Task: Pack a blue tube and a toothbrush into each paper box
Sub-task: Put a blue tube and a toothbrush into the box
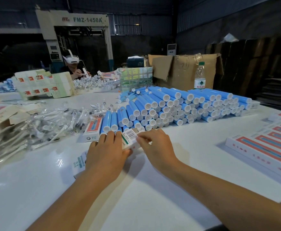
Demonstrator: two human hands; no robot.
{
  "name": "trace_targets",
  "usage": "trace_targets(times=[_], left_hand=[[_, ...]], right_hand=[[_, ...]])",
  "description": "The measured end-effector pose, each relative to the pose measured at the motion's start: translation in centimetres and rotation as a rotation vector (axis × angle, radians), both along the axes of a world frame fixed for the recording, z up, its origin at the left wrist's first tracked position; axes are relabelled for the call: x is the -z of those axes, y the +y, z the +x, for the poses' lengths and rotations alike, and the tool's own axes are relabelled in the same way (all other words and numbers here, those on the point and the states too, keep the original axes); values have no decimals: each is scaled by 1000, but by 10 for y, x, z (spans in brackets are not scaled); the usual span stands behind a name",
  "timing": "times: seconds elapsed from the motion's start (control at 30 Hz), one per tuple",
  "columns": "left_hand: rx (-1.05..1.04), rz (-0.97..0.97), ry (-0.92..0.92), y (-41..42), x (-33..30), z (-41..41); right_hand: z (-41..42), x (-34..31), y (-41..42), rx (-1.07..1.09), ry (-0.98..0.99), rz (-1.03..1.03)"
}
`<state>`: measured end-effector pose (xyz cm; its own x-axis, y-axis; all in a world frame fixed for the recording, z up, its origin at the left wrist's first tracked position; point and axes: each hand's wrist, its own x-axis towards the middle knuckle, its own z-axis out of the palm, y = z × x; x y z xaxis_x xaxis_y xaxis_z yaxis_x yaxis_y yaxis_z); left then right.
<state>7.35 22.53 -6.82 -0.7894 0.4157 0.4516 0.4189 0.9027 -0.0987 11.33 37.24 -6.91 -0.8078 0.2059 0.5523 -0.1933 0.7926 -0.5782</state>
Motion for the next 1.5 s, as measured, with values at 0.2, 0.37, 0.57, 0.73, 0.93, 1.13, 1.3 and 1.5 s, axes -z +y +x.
trace_targets(times=[0.2, 0.37, 0.57, 0.73, 0.93, 1.13, 1.3, 1.5], left_hand=[[-1, -11, 12, 0, 2, 0], [30, 17, 5, 0, 1, 2], [81, 25, 11, 2, 2, 4], [87, 22, 14, 4, 3, 5], [86, -6, 32, 6, 6, 9], [67, 9, 41, 9, 5, 10], [46, 87, 44, 7, 1, 8], [88, 67, 28, 8, 2, 12]], right_hand=[[0, 3, -1, -97, -35, -390], [-3, 4, 0, -99, -25, -420], [-7, 3, 1, -77, -102, -448], [-7, 2, 1, -55, -142, -550], [-7, 2, -4, -46, -141, -537], [-2, -2, -5, -57, -111, -442], [-9, -13, 9, 84, 36, -687], [-4, -13, 6, -452, -424, -1548]])
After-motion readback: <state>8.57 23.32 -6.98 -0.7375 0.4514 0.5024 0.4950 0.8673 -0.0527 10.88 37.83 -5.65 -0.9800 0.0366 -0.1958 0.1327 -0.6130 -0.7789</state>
